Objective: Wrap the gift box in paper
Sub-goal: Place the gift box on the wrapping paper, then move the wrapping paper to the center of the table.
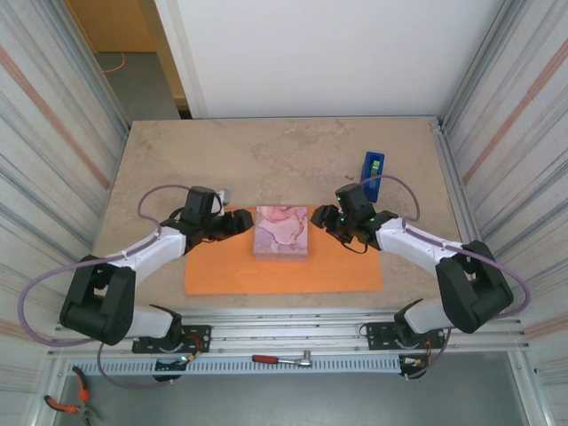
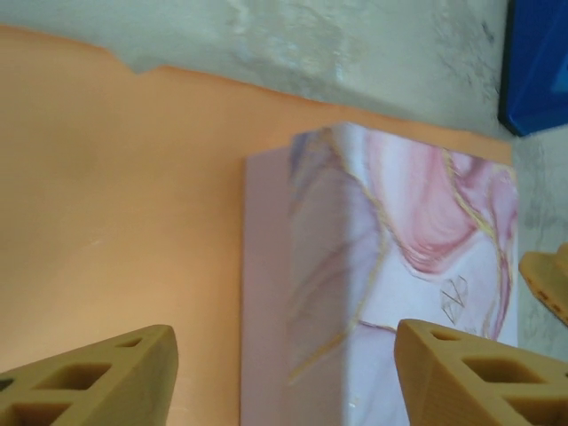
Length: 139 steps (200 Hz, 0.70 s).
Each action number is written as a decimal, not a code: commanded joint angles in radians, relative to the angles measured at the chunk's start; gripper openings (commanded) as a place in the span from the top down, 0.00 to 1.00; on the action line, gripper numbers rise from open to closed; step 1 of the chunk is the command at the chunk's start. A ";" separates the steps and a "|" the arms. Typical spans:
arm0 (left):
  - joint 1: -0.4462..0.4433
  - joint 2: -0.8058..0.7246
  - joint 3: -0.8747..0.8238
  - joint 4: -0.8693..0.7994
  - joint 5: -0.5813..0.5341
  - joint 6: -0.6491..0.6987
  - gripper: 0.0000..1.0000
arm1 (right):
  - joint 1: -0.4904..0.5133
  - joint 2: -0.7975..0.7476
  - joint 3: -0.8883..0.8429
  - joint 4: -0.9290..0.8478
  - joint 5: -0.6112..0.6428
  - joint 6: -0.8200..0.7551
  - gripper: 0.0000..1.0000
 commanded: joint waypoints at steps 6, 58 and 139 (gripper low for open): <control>0.036 0.050 -0.040 0.098 0.041 -0.086 0.46 | -0.039 0.031 -0.015 0.006 -0.060 0.002 0.62; 0.066 0.151 -0.058 0.175 0.022 -0.120 0.53 | -0.045 0.160 0.013 0.055 -0.086 0.018 0.91; 0.182 0.258 -0.060 0.202 0.026 -0.137 0.52 | -0.039 0.372 0.106 0.101 -0.125 0.052 1.00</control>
